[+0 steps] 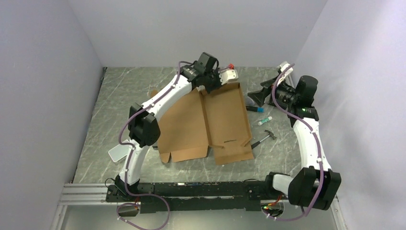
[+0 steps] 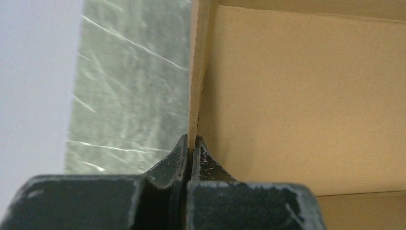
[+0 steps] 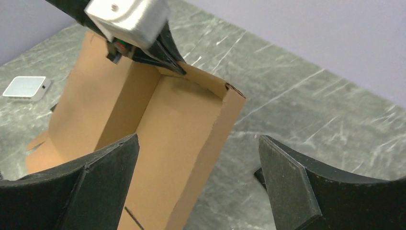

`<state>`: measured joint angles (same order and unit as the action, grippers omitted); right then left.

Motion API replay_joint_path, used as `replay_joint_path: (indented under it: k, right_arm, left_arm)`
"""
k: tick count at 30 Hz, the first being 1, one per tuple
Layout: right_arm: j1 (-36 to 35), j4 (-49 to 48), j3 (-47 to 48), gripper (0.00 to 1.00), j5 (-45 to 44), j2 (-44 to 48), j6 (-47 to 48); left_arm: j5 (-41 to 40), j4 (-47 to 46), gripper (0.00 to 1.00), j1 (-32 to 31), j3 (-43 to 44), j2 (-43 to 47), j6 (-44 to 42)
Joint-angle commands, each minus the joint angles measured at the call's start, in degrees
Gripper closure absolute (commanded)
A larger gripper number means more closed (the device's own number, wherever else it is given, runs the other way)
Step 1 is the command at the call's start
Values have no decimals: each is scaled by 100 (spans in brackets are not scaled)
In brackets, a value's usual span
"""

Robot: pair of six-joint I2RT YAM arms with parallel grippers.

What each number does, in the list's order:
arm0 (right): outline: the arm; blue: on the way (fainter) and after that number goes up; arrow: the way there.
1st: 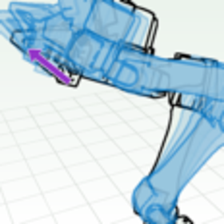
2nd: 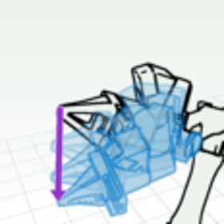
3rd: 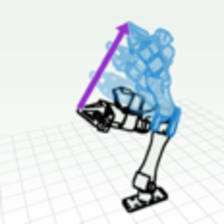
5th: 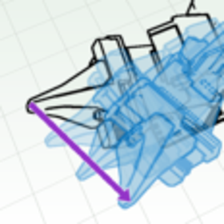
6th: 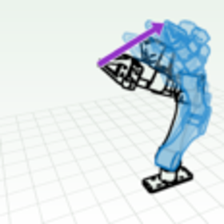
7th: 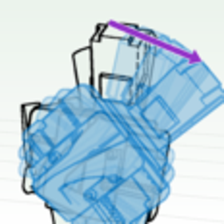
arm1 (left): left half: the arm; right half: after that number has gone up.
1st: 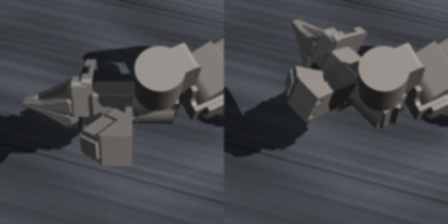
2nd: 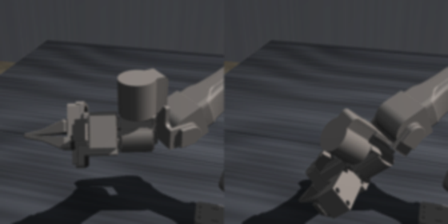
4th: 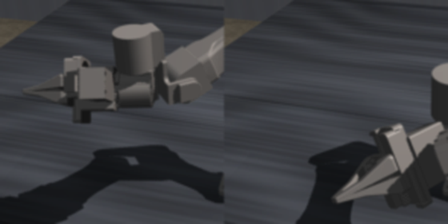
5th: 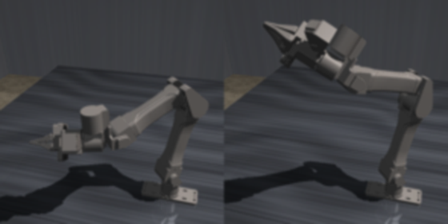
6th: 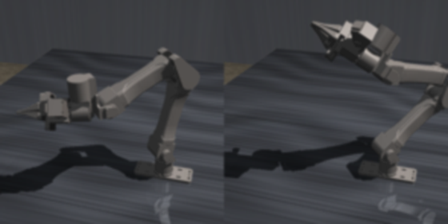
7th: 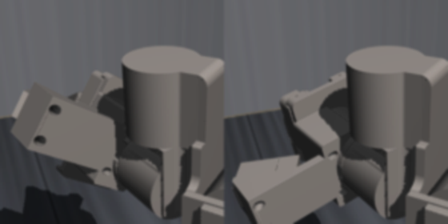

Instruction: Fold the paper box

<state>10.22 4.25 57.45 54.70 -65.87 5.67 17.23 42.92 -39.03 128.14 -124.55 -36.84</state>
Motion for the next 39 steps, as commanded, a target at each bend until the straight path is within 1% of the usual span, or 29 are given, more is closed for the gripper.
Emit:
replay_joint_path:
  k: [1, 6, 11, 13, 17, 23, 27, 30, 35, 39]
  right_arm:
    - [33, 498, 144, 0, 270, -304, 303]
    - [33, 735, 79, 0, 235, -517, 474]
    - [16, 725, 74, 0, 269, -652, 435]
    - [7, 726, 69, 0, 270, -685, 439]
    - [-20, 744, 73, 0, 261, -751, 451]
    - [-59, 792, 73, 0, 254, -858, 500]
    - [-111, 830, 98, 0, 235, -924, 540]
    - [-133, 857, 106, 0, 219, -966, 557]
    - [-167, 896, 117, 0, 209, -1030, 584]
    - [-200, 919, 134, 0, 208, -1085, 602]
  left_arm:
    - [119, 151, 100, 63, -91, -476, 610]
    - [-199, -89, 100, 62, -395, -717, 832]
    - [-378, -391, 99, 62, -830, -711, 895]
    - [-378, -451, 96, 62, -884, -717, 921]
    - [-326, -483, 84, 62, -849, -787, 973]
    - [-217, -502, 70, 116, -818, -859, 1076]
    - [-38, -529, 67, 180, -829, -882, 1158]
    - [122, -542, 61, 209, -859, -912, 1155]
    - [314, -589, 54, 248, -867, -1027, 1105]
    - [452, -787, 53, 238, -923, -1120, 1061]
